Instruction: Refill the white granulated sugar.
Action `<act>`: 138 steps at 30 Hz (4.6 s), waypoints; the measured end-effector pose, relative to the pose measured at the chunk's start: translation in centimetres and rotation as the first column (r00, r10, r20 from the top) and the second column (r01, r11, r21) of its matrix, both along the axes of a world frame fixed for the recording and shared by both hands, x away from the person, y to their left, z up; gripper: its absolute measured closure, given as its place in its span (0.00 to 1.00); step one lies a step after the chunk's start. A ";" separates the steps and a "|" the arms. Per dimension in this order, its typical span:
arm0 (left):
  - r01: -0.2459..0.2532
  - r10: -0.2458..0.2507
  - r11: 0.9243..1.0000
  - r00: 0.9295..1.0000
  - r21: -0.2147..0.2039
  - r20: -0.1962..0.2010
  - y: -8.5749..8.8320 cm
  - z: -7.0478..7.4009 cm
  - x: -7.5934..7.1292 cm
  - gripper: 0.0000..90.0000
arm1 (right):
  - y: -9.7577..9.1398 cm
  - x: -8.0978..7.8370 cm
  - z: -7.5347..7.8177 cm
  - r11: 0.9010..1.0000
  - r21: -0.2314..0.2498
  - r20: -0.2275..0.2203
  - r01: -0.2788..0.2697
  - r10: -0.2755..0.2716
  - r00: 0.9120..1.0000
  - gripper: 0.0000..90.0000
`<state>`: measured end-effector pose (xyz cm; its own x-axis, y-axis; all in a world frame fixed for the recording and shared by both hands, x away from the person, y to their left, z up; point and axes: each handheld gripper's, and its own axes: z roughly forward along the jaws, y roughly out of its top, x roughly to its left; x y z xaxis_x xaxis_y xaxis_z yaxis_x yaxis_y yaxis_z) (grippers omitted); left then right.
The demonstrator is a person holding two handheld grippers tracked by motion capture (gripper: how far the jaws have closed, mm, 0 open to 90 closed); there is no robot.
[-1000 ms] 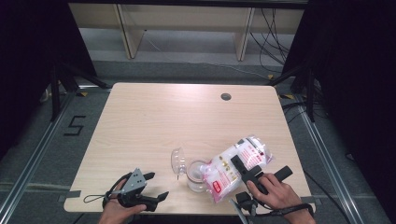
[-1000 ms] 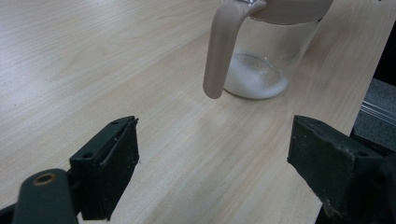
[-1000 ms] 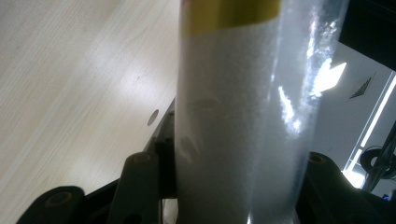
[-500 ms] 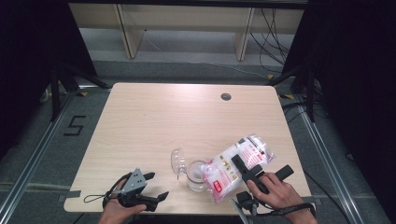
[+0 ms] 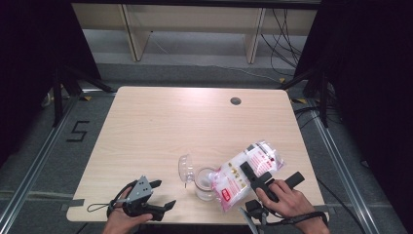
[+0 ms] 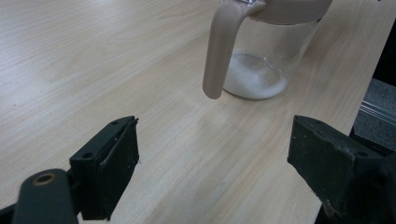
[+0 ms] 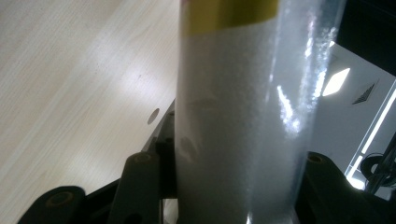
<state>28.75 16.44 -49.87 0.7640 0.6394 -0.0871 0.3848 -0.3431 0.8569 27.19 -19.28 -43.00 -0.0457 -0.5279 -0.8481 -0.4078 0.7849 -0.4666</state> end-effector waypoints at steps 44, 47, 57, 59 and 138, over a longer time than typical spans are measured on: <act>0.002 -0.002 1.000 1.000 -0.004 -0.001 0.0 0.0 0.0 0.18 | 0.1 0.1 0.2 1.000 -0.024 0.002 0.000 0.000 1.000 0.67; -0.003 0.003 1.000 1.000 -0.011 -0.005 0.0 0.0 0.0 0.18 | 0.0 0.1 0.2 1.000 -0.027 0.002 0.002 -0.002 1.000 0.67; -0.003 0.003 1.000 1.000 -0.012 -0.003 0.0 0.0 0.0 0.18 | -0.1 0.1 0.2 1.000 -0.026 0.006 -0.002 0.002 1.000 0.68; -0.001 0.001 1.000 1.000 -0.006 -0.001 0.0 0.0 0.0 0.18 | 0.0 0.1 0.2 1.000 -0.029 0.000 0.000 0.000 1.000 0.68; 0.005 -0.005 1.000 1.000 -0.018 0.002 0.0 0.1 0.0 0.18 | -0.3 0.2 0.4 1.000 0.001 -0.002 0.000 0.000 1.000 0.71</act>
